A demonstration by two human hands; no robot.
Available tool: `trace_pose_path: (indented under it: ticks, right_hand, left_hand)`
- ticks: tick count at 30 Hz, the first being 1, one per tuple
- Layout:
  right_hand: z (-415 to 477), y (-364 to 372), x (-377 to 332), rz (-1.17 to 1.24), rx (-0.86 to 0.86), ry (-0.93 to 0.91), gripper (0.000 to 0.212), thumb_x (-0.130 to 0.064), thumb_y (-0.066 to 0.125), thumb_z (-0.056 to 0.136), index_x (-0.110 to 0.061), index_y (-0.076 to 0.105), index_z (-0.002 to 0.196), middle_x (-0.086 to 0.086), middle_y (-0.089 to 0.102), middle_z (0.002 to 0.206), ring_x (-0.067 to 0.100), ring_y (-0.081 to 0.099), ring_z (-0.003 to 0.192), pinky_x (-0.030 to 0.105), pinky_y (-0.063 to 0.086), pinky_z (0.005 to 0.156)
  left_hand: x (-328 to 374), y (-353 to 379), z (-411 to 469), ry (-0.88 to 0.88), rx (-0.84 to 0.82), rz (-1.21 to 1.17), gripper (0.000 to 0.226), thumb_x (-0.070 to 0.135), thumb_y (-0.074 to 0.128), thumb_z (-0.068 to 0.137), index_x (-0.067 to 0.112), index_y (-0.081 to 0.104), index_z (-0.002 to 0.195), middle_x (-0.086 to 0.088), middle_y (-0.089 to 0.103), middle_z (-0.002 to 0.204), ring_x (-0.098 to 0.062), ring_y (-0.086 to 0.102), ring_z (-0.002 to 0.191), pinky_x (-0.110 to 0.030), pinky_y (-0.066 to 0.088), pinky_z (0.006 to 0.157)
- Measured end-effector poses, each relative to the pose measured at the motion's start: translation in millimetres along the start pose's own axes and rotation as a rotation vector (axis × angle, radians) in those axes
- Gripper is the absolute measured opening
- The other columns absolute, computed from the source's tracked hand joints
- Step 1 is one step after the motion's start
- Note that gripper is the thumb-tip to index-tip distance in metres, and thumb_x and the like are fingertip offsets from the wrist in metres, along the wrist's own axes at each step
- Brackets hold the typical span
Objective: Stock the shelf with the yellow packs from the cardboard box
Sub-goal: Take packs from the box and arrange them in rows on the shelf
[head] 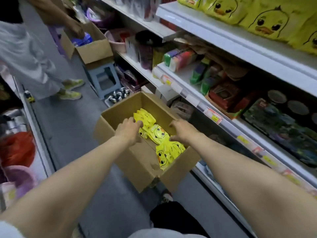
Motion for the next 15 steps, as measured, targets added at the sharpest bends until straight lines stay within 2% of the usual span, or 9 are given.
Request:
trace_pose_path:
  ticks: [4,10,15]
  right_hand:
    - [49,26,14,0.013,-0.153,0.073,0.063,-0.045,0.079,0.077,-0.021,0.057,0.131,0.007,0.058,0.128,0.029,0.055,0.119,0.036,0.048,0.093]
    - [89,69,32,0.116,-0.322,0.232,0.065,-0.044,0.079,0.079,-0.02,0.055,0.135,0.008,0.057,0.134,0.029,0.056,0.12,0.036,0.048,0.093]
    - [124,96,37,0.216,-0.365,0.391,0.063,-0.042,0.076,0.082,-0.02,0.053,0.137,0.008,0.057,0.137,0.028,0.054,0.124,0.035,0.046,0.094]
  left_hand:
    - [-7,23,52,-0.002,-0.112,-0.006,0.064,0.043,0.076,0.079,0.028,0.046,0.134,-0.008,0.047,0.129,-0.029,0.045,0.121,-0.041,0.043,0.096]
    - [-26,62,112,0.037,-0.226,-0.022,0.065,0.045,0.074,0.079,0.028,0.047,0.135,-0.008,0.049,0.126,-0.029,0.046,0.119,-0.041,0.041,0.1]
    - [-56,82,178,0.125,-0.299,0.024,0.063,0.044,0.072,0.082,0.028,0.045,0.136,-0.007,0.046,0.136,-0.029,0.042,0.126,-0.044,0.038,0.106]
Point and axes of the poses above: each hand's wrist, its own z-axis towards the middle knuckle, its own y-axis out of the palm, x = y × z, the point moved 2 cm from there along z, towards the middle knuckle
